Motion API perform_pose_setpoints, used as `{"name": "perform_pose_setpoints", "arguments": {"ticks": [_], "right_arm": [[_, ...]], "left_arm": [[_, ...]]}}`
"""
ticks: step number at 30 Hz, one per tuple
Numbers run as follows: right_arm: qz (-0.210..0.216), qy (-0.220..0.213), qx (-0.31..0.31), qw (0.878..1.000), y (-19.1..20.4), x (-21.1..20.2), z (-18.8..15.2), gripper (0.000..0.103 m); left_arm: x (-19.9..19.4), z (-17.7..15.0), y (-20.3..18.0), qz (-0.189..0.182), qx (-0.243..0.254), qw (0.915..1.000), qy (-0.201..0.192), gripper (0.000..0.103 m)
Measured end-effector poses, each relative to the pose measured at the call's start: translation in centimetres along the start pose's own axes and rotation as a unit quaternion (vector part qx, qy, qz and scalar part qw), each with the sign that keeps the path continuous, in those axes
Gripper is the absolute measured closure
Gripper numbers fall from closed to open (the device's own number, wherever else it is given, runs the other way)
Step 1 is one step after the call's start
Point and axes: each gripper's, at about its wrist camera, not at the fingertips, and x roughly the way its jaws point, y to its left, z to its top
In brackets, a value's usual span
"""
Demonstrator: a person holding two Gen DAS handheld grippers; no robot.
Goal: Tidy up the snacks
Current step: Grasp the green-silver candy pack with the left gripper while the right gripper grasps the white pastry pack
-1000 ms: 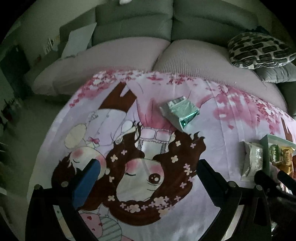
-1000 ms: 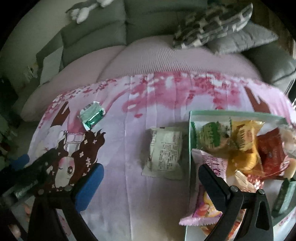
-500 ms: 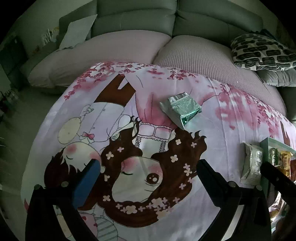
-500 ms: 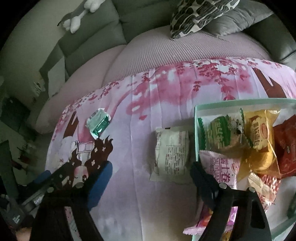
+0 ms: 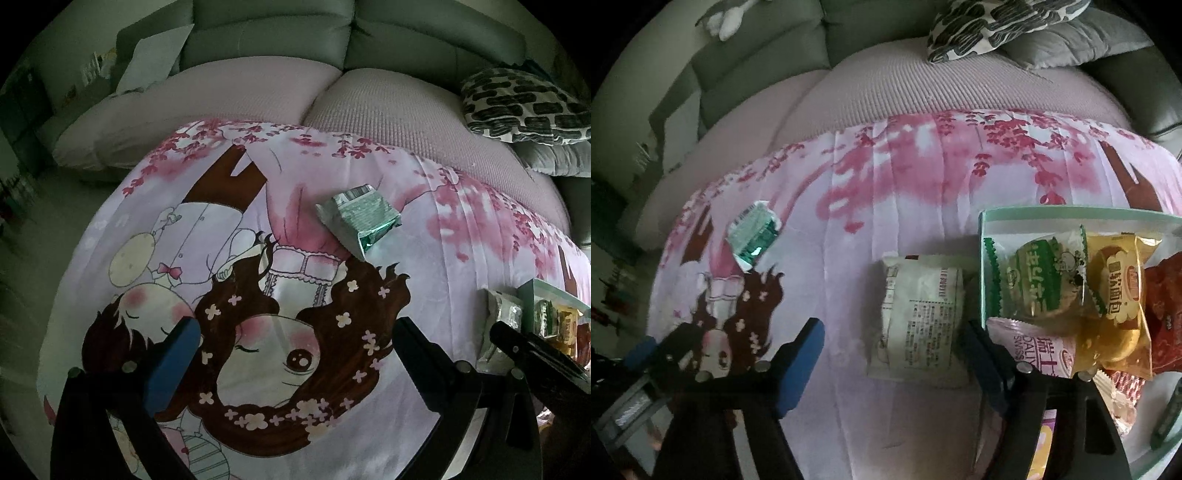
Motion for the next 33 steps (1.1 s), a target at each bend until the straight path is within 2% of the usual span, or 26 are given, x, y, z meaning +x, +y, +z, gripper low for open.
{"name": "perform_pose_setpoints", "arguments": {"ticks": [6,12,16,23,26,33], "right_arm": [[-0.002,-0.007,0.006,1.000,0.1,0.4,0.3,0.025],[0.005,-0.004,-0.004,1.000,0.7,0.7,0.2,0.026],[0.049,0.005,0.004,0.999,1.0,1.1,0.1,0.026],[0.003,-0.002,0.002,1.000,1.2,2.0,-0.1,0.034],[-0.014,-0.005,-0.006,1.000,1.5,2.2,0.0,0.035],[-0.040,-0.013,-0.022,0.999,1.8,2.6,0.2,0.039]], "left_arm": [[0.4,0.1,0.7,-0.004,-0.016,0.9998,0.007,0.000],[0.6,0.1,0.5,-0.004,-0.010,0.9999,0.011,0.000],[0.7,0.2,0.6,-0.003,-0.011,0.9999,0.012,0.000],[1.5,0.6,0.8,-0.009,-0.016,0.9997,0.015,0.000],[2.0,1.0,0.7,-0.016,-0.014,0.9997,0.009,0.000],[2.8,1.9,0.0,-0.028,0.013,0.9995,-0.004,0.000]]}}
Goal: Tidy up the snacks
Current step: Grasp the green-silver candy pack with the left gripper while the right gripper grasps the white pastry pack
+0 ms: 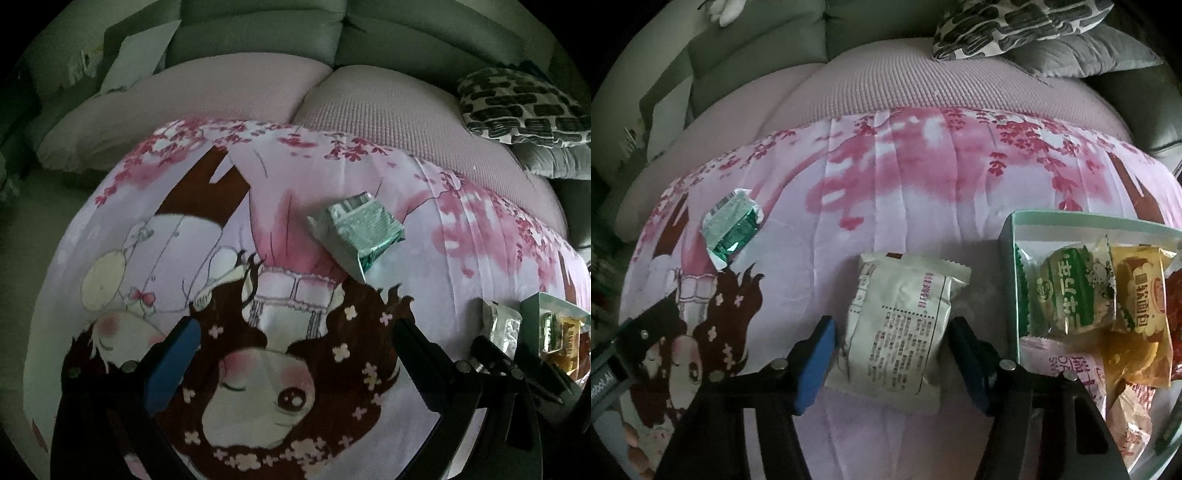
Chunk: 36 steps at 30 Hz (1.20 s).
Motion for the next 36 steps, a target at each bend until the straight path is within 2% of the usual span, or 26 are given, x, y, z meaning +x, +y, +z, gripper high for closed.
{"name": "perform_pose_setpoints", "arguments": {"ticks": [4,11,15,18,21,24,28,32,33,34,36], "right_arm": [[-0.006,-0.010,-0.010,1.000,0.1,0.2,0.0,0.044],[-0.006,-0.031,-0.010,0.999,-0.3,0.1,0.4,0.048],[-0.001,-0.032,-0.004,0.999,-0.5,0.2,0.6,0.048],[0.000,-0.031,-0.001,1.000,-0.6,0.1,0.7,0.048],[-0.002,-0.029,-0.006,1.000,-0.5,0.2,0.6,0.048],[0.000,-0.027,-0.006,1.000,-0.4,0.3,0.6,0.048],[0.004,-0.024,-0.005,1.000,-0.4,0.3,0.5,0.048],[0.006,-0.023,-0.004,1.000,-0.3,0.2,0.5,0.048],[0.007,-0.022,-0.003,1.000,-0.4,0.2,0.5,0.048],[0.008,-0.022,-0.003,1.000,-0.4,0.2,0.5,0.048],[0.010,-0.021,-0.002,1.000,-0.4,0.2,0.5,0.048]], "left_arm": [[0.6,1.1,0.0,-0.016,0.001,0.9998,-0.008,0.000],[2.4,3.3,-0.3,-0.051,0.010,0.9986,0.002,0.000],[4.0,4.7,-1.5,-0.069,0.060,0.9957,0.011,0.000],[4.4,5.5,-2.8,-0.059,0.115,0.9916,0.004,0.001],[4.9,6.2,-4.4,-0.044,0.177,0.9833,-0.001,0.011],[5.5,6.8,-5.4,-0.030,0.210,0.9773,0.002,0.021],[6.3,7.2,-6.1,-0.047,0.226,0.9728,0.021,0.024],[6.8,7.0,-6.9,-0.050,0.242,0.9686,0.027,0.026],[6.9,6.9,-7.1,-0.051,0.245,0.9678,0.030,0.030],[7.0,6.8,-7.2,-0.045,0.248,0.9674,0.031,0.039],[7.2,6.6,-7.3,-0.035,0.250,0.9671,0.033,0.042]]}}
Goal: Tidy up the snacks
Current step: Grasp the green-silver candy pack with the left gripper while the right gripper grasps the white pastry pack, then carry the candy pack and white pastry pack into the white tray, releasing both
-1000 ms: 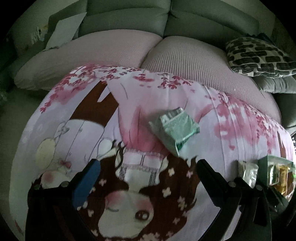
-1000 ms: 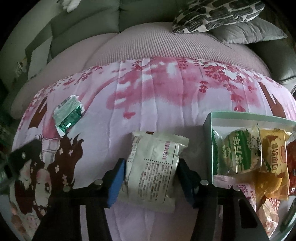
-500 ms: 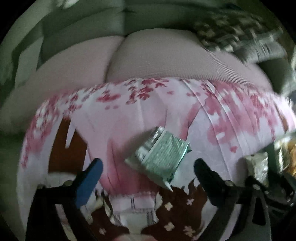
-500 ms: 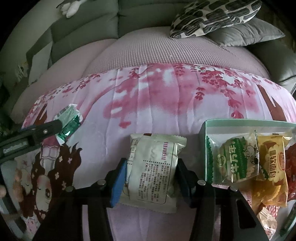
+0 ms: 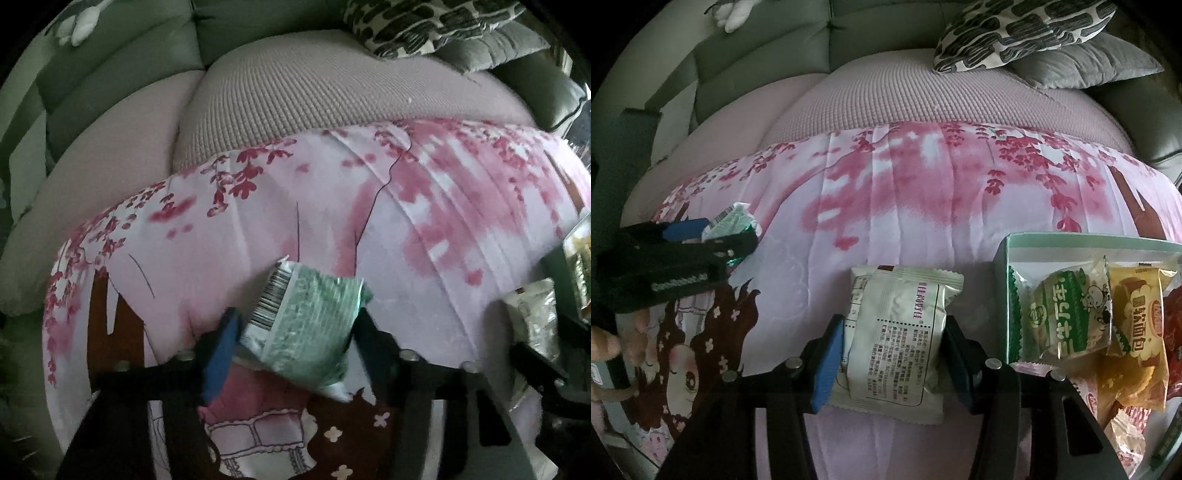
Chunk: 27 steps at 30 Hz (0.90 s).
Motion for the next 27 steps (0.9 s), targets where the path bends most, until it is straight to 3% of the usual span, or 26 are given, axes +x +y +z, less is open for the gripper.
{"name": "perform_pose_setpoints", "arguments": {"ticks": [9,17,22,27], "right_arm": [[0.004,-0.004,0.001,1.000,0.1,-0.7,0.1,0.048],[0.007,-0.019,-0.007,1.000,0.5,-2.6,0.1,0.048],[0.009,-0.028,-0.017,0.999,0.9,-3.8,-0.2,0.048],[0.014,-0.043,-0.017,0.999,0.6,-5.9,-0.6,0.048]], "left_arm": [[-0.4,-0.7,0.6,-0.011,-0.045,0.9989,-0.010,0.046],[-3.3,-3.3,0.9,-0.011,-0.122,0.9913,-0.048,0.046],[-5.5,-5.1,0.5,-0.022,-0.175,0.9821,-0.067,0.046],[-8.4,-6.9,0.3,-0.047,-0.233,0.9672,-0.091,0.046]]}}
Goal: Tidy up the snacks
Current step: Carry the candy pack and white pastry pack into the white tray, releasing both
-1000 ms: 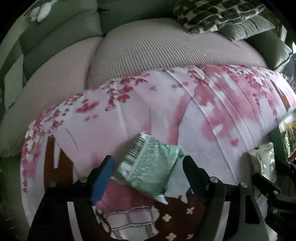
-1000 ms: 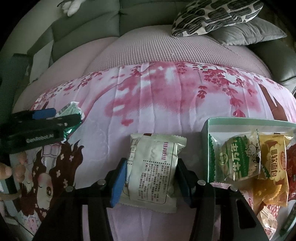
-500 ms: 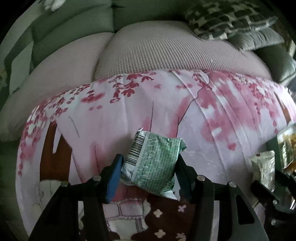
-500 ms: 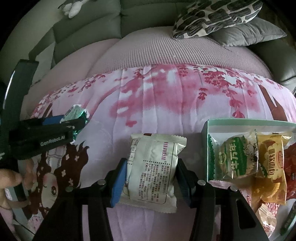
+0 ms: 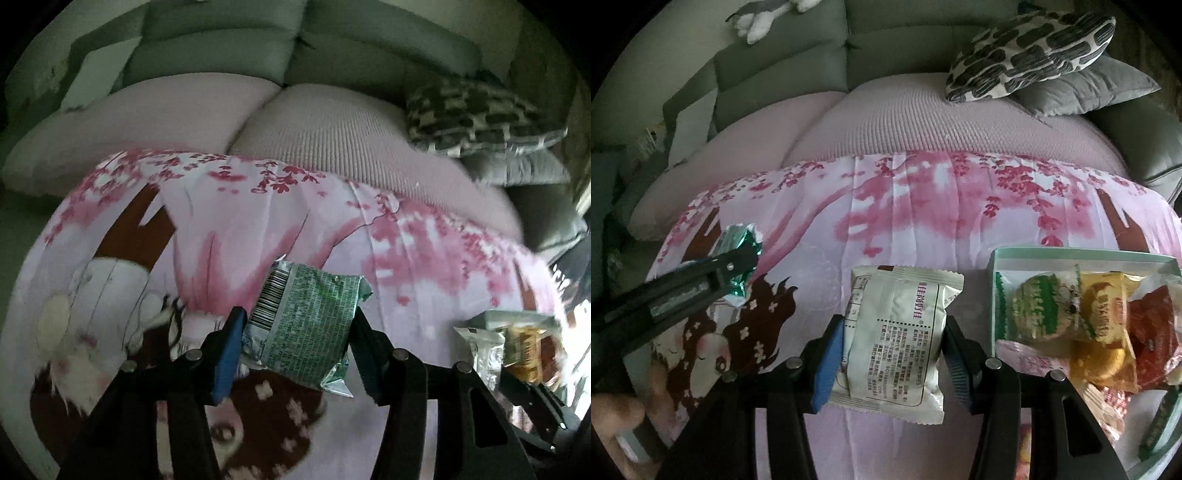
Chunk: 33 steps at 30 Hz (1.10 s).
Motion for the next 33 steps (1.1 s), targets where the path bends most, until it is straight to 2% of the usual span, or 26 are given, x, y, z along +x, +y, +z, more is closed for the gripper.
{"name": "perform_pose_setpoints", "arguments": {"ticks": [4,7,12,16,23,27,33], "right_arm": [[0.002,-0.018,0.006,1.000,-0.4,-1.8,-0.1,0.048],[0.000,-0.028,0.011,1.000,-0.8,-3.0,-0.3,0.048],[-0.021,-0.045,0.027,0.998,-2.4,-5.3,-0.4,0.048],[-0.057,-0.052,0.072,0.994,-6.1,-7.4,-0.6,0.048],[-0.109,-0.045,0.151,0.981,-12.9,-9.9,-1.8,0.048],[-0.129,-0.041,0.182,0.974,-15.6,-10.7,-2.9,0.048],[-0.141,-0.015,0.210,0.967,-17.9,-10.4,-4.6,0.048]], "left_arm": [[-2.4,-0.7,-0.2,0.014,-0.010,0.9997,-0.018,0.046],[-4.5,-1.2,-0.5,0.004,-0.024,0.9991,-0.035,0.046],[-7.6,-2.6,-3.4,-0.024,-0.001,0.9978,-0.062,0.046],[-9.2,-3.6,-6.2,-0.057,0.030,0.9954,-0.071,0.046],[-8.8,-5.8,-12.7,-0.122,0.101,0.9864,-0.042,0.046],[-8.0,-7.5,-16.6,-0.132,0.155,0.9786,-0.032,0.046],[-6.3,-9.9,-20.3,-0.142,0.209,0.9676,-0.004,0.046]]}}
